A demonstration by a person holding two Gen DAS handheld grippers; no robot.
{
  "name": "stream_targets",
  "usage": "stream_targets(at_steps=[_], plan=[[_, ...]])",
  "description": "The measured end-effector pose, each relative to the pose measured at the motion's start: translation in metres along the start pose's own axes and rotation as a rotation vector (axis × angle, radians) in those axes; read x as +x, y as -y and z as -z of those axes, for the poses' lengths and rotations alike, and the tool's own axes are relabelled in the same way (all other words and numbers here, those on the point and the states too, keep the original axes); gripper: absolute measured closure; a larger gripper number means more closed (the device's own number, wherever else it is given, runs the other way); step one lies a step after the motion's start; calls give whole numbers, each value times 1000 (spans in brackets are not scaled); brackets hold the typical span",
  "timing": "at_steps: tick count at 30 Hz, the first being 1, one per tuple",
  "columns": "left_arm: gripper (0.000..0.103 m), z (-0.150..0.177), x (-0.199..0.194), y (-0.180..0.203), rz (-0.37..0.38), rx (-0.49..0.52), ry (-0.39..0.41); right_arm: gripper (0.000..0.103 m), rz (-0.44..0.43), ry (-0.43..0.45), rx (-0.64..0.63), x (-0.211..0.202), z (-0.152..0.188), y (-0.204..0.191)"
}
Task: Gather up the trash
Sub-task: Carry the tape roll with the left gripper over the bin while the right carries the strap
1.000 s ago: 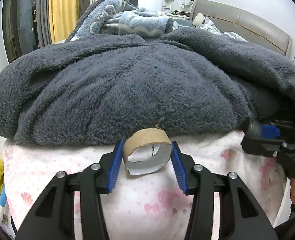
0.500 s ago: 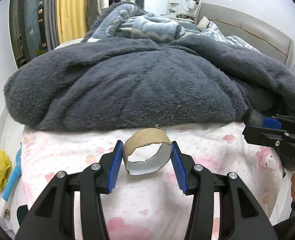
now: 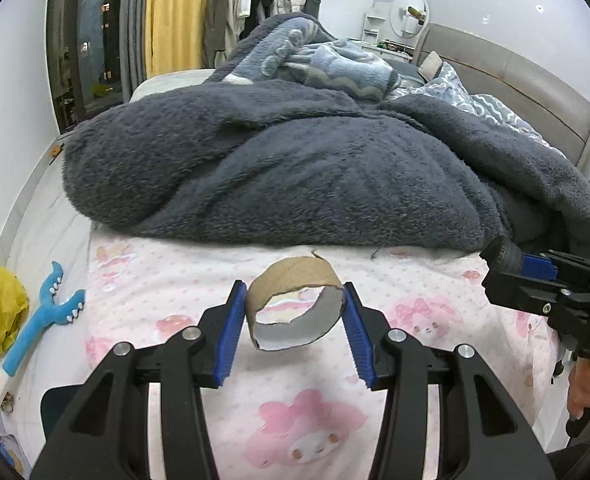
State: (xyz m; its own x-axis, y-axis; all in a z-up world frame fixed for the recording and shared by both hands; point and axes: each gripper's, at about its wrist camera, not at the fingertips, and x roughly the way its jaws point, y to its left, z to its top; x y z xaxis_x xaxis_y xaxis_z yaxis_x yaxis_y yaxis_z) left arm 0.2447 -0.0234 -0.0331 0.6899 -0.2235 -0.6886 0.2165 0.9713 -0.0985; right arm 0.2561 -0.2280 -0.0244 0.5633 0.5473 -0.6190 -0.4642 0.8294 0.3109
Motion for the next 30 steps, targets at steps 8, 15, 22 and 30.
stream_targets(at_steps=[8,15,22,30], plan=[[52,5,-13,-22,-26,-34,-5,58,-13,1,-29,5,-3,-23],[52,13,-24,-45,-52,-55,-12,58,-27,1,-47,12,-4,-45],[52,23,-35,-76,-71,-83,-14,58,-59,7,-60,25,-11,-70],[52,41,-39,-117,-105,-117,-67,58,-92,4,-91,49,-22,-108]])
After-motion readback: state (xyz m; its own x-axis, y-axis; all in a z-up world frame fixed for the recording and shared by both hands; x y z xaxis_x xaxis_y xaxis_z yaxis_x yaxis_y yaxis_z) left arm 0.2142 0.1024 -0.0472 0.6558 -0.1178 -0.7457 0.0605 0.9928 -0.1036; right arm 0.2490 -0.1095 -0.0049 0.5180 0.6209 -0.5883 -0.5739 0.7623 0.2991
